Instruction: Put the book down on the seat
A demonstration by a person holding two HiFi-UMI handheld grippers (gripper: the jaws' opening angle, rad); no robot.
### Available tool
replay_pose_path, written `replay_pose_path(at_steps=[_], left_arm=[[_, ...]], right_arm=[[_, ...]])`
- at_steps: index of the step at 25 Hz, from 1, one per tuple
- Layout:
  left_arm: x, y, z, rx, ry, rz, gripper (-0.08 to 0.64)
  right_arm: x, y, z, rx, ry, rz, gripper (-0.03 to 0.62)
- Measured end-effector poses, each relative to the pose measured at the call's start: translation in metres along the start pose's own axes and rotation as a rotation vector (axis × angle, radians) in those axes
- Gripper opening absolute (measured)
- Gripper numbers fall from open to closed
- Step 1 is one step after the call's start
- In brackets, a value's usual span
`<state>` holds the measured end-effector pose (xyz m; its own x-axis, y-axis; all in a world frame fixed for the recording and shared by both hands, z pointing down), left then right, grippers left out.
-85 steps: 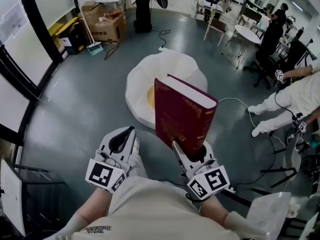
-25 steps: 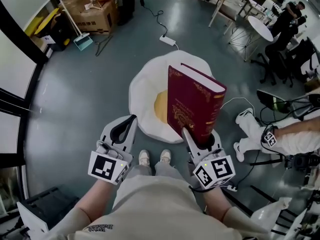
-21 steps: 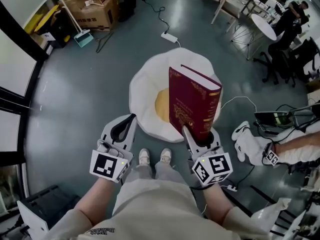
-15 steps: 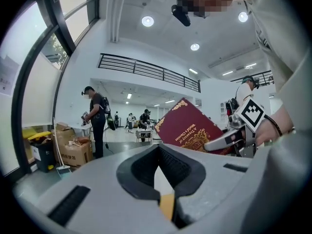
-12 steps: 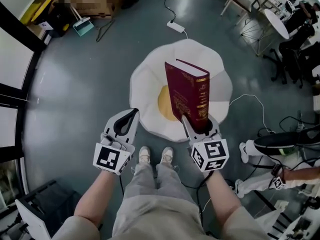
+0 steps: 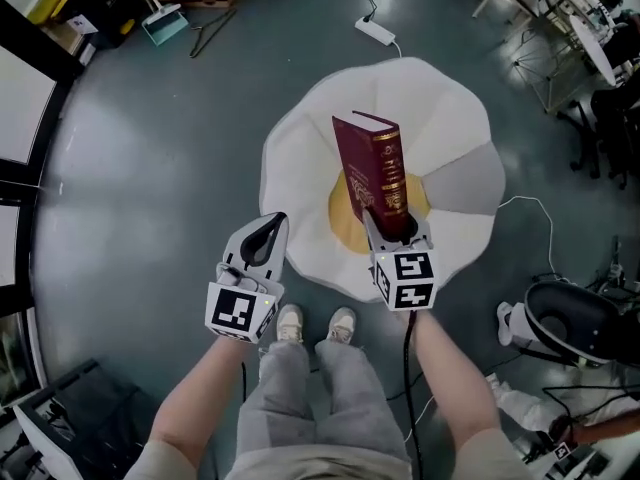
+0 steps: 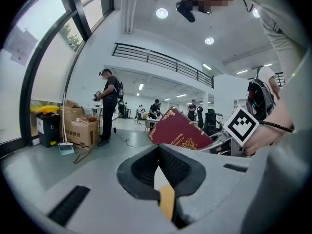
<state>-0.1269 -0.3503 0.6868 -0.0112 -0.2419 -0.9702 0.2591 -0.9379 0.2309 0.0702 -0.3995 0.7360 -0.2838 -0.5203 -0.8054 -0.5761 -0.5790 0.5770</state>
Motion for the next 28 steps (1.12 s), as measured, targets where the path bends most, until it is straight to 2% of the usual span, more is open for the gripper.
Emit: replay_pose_path(at_steps=[7, 12, 16, 19, 23, 28], left_arm=[[-0.123, 0.048, 0.009, 0.011, -0.011, 0.061, 0.003], [-0.208, 0.078, 0.014, 0.012, -0.012, 0.130, 0.004], [-0.262, 0.089, 0.014, 0.019, -0.030, 0.173, 0.003], [-0.286, 0.088, 0.014, 0.024, -0.044, 0.196, 0.005], [-0.301, 0.084, 0.016, 0.021, -0.053, 0.217, 0.003], [-0.298, 0.079, 0.017, 0.014, -0.068, 0.235, 0.003]], right_arm=[[-0.094, 0.103, -0.028, -0.002, -0.043, 0.081, 0.206], [-0.163, 0.165, -0.055, -0.049, -0.083, 0.161, 0.206], [-0.210, 0.209, -0.064, -0.048, -0.125, 0.230, 0.206], [-0.241, 0.235, -0.057, -0.049, -0.177, 0.288, 0.209], [-0.268, 0.253, -0.033, -0.031, -0.210, 0.312, 0.222], [-0.289, 0.259, 0.008, 0.084, -0.258, 0.363, 0.328]])
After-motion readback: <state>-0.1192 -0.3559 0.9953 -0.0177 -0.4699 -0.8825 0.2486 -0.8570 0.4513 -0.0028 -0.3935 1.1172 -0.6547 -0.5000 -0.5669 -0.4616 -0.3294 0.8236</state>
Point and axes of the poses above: the fingertips, and each gripper's own axes: y forward along the fingers, z to its left, x out of its top, the point moved 4 cm from there along -y, backward along the fingers, and after that the axes turned 14 degrees about x, right-handed, at the moved point
